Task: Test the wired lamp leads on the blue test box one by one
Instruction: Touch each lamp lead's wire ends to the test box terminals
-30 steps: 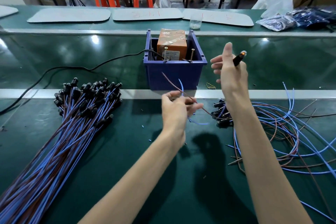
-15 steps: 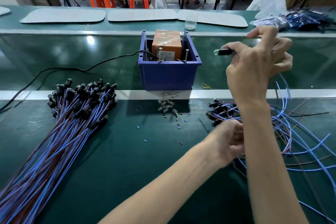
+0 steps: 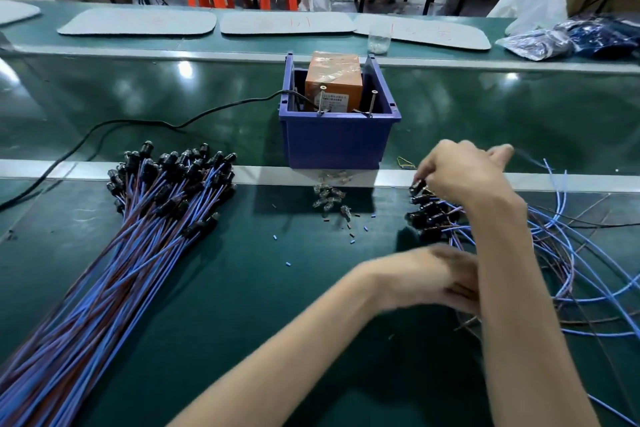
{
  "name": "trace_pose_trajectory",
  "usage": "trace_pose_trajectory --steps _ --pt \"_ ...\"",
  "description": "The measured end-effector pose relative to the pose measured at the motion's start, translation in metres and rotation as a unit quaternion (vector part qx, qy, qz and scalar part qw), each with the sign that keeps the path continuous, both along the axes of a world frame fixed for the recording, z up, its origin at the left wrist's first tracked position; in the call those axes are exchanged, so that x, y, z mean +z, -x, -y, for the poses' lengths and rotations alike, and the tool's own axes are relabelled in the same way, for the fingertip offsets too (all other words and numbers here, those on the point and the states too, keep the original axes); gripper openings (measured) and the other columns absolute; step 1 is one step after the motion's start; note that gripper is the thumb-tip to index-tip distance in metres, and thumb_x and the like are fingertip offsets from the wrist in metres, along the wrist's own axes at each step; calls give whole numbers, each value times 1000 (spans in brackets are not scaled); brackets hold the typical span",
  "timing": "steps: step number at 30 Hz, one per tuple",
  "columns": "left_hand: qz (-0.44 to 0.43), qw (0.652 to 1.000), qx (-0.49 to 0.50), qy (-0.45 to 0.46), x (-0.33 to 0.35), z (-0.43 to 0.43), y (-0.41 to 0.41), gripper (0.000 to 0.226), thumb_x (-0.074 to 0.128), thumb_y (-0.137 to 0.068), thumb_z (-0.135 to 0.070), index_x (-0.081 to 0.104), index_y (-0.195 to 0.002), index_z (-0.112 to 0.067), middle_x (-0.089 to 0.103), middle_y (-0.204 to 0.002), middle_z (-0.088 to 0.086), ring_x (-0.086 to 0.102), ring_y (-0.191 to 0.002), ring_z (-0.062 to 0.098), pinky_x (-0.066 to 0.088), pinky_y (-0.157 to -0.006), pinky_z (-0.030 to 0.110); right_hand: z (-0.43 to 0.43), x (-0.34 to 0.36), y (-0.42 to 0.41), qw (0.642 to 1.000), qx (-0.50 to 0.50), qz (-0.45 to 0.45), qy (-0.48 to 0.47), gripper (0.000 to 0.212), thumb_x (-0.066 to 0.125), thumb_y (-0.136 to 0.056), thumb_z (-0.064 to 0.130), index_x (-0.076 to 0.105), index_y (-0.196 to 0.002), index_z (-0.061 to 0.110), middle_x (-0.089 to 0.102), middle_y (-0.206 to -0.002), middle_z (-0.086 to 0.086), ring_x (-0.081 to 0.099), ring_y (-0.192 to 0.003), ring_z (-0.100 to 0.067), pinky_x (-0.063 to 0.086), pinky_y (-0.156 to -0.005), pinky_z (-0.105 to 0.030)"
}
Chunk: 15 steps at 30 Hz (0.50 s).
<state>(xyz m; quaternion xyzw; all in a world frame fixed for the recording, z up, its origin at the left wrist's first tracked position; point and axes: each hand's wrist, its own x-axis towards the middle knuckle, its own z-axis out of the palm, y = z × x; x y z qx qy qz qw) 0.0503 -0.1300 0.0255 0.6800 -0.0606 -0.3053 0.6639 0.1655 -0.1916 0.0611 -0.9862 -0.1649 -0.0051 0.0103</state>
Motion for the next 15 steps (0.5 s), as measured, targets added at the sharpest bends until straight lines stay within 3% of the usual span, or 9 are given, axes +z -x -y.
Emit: trace_pose_trajectory --steps 2,4,6,9,10,12,15 --pt "24 996 23 -79 7 -26 6 28 40 -101 -7 56 -121 5 63 -116 28 66 -83 23 52 -80 18 17 -4 -8 996 -25 -88 -23 18 67 -82 17 71 -88 33 67 -97 -2 60 -105 -26 33 -98 -36" --pt "114 959 43 -254 22 -75 16 20 51 -99 -28 63 -105 -14 72 -98 4 66 -78 15 52 -79 23 30 -7 -14 982 -36 -169 -72 26 73 -78 10 72 -95 28 70 -107 -7 62 -104 -27 46 -97 -36" --pt "149 867 85 -469 29 -133 25 20 62 -88 -45 64 -95 -27 67 -86 -13 62 -82 13 50 -78 26 36 -6 -17 976 -32 -194 -98 31 73 -75 3 72 -96 25 71 -104 -6 64 -100 -25 49 -95 -36" --pt "54 727 196 -656 31 -192 43 33 78 -70 -53 57 -87 -33 65 -98 -8 60 -96 19 47 -79 29 39 -6 -21 974 -25 -190 -121 30 76 -73 4 69 -86 30 69 -97 2 62 -96 -21 48 -89 -31" --pt "7 708 201 -677 29 -203 47 38 82 -64 -52 57 -86 -33 65 -100 -7 60 -98 20 46 -77 30 39 -7 -20 974 -20 -190 -121 29 77 -72 5 68 -85 30 68 -95 2 62 -94 -21 48 -86 -29" --pt "-44 709 213 -671 22 -216 52 38 88 -58 -46 61 -79 -31 65 -96 -7 60 -91 19 43 -71 28 37 -9 -19 973 -16 -199 -116 28 78 -73 6 68 -84 30 67 -95 2 62 -95 -21 49 -86 -30" --pt "-34 696 236 -677 14 -218 51 29 90 -57 -37 66 -72 -30 67 -86 -8 59 -78 16 38 -60 24 37 -13 -20 972 -1 -210 -106 26 77 -75 9 68 -90 28 68 -98 0 62 -97 -22 49 -92 -33"
